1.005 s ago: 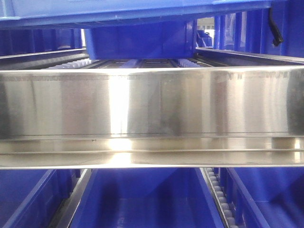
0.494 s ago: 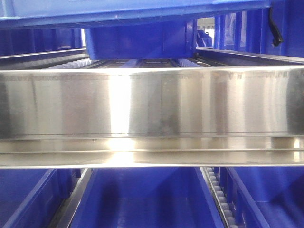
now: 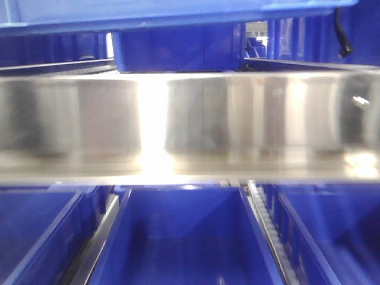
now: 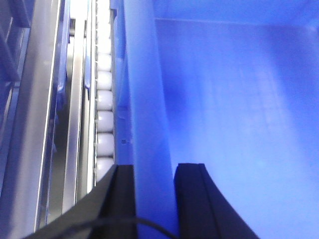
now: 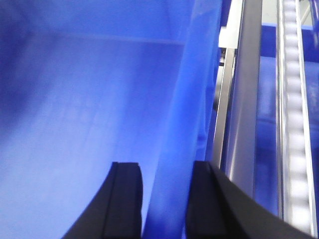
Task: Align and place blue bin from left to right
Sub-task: 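Lift the gripped blue bin with both grippers and pull it off the rack, then hold the bin with both grippers while the base turns away from the rack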
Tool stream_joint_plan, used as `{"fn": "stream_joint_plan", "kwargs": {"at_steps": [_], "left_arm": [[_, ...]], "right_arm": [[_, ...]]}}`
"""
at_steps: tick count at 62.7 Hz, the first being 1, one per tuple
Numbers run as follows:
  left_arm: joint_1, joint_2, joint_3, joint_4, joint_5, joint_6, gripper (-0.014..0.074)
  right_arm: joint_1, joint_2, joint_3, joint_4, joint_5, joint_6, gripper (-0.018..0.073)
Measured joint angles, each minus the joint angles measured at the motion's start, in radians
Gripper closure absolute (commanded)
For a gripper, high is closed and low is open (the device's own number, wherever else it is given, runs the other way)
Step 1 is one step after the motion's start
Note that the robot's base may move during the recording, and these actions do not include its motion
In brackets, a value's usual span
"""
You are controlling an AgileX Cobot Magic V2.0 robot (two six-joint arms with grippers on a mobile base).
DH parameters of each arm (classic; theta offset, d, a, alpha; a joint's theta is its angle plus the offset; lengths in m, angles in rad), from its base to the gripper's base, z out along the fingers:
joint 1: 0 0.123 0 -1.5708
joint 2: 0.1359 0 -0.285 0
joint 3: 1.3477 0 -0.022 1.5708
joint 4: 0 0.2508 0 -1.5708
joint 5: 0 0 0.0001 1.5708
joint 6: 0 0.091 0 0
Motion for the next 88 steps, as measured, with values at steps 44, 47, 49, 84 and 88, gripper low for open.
{"fn": "stream_joint_plan", "kwargs": {"at_steps": [44, 47, 49, 84, 88], "left_arm": [[0.004, 0.002, 0.002, 0.006, -0.191, 0.012, 0.0595], [0.004, 0.004, 0.002, 0.006, -0.191, 0.012, 0.0595], [0.004, 0.004, 0.002, 0.006, -0.191, 0.012, 0.0595], [0.005, 0.005, 0.002, 0.01, -0.191, 0.012, 0.0595], [0.005, 0.005, 0.002, 0.012, -0.191, 0.012, 0.0595]], "right_arm": [[-0.006, -0.008, 0.0, -0.006, -0.081, -0.002, 0.0634], [-0.006, -0.008, 0.0, -0.006, -0.081, -0.002, 0.0634], [-0.006, -0.008, 0.0, -0.006, -0.081, -0.002, 0.0634], [-0.006, -0.008, 0.0, -0.006, -0.088, -0.002, 0.0634], [-0.006, -0.008, 0.0, -0.006, -0.088, -0.002, 0.0634]]}}
